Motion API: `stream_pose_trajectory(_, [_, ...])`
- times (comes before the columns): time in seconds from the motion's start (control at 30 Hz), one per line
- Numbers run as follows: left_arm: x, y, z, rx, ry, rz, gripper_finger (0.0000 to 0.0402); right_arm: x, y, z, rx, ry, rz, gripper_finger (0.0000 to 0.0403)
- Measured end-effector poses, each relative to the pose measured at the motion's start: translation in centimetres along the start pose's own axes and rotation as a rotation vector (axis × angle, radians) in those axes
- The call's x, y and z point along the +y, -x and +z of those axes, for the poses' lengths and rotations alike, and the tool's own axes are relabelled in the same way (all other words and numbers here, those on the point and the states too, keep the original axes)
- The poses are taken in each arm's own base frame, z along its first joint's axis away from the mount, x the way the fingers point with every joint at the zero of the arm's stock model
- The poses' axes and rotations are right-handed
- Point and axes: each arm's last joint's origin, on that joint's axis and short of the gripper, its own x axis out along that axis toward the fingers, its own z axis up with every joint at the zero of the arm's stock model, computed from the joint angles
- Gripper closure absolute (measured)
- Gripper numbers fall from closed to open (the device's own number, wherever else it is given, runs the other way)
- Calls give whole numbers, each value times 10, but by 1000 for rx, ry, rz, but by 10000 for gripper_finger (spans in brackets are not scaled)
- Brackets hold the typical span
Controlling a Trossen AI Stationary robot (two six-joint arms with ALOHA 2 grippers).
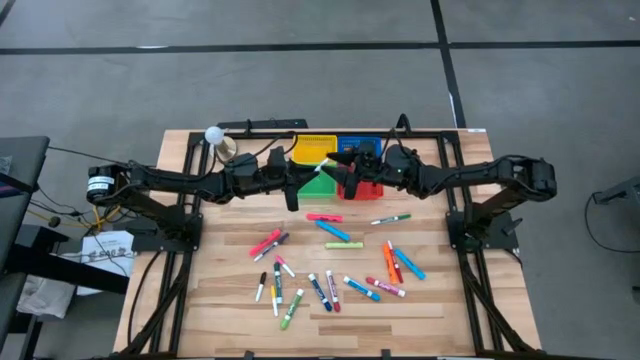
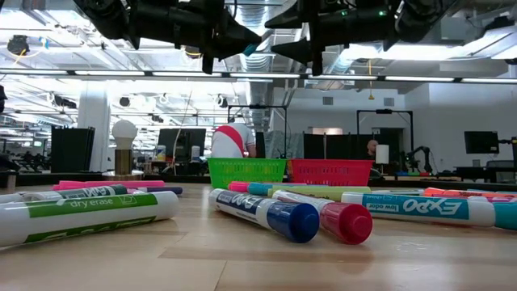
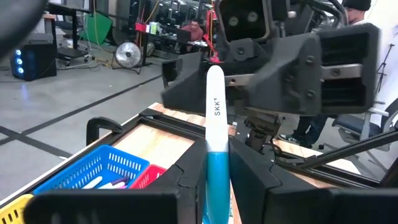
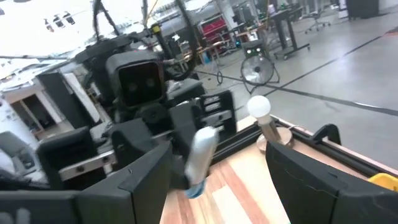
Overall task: Pick & Place Markers
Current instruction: Put the small blue highlighter pen into the blue bin
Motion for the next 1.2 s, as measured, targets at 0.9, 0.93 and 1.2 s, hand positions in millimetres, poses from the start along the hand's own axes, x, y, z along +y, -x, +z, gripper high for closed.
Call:
stream_pose_trajectory(0.9, [0,0,0,-1,0,9,341,-8,-33,8,48,-41,74,155])
stream_pose_trajectory(0.93, [0,0,0,-1,0,9,341,-7,-31,10,53,-41,73,155])
stream_pose_trajectory(1.2, [3,0,0,-4,-7,22,341,-4,-25,13,98,-44,64,155])
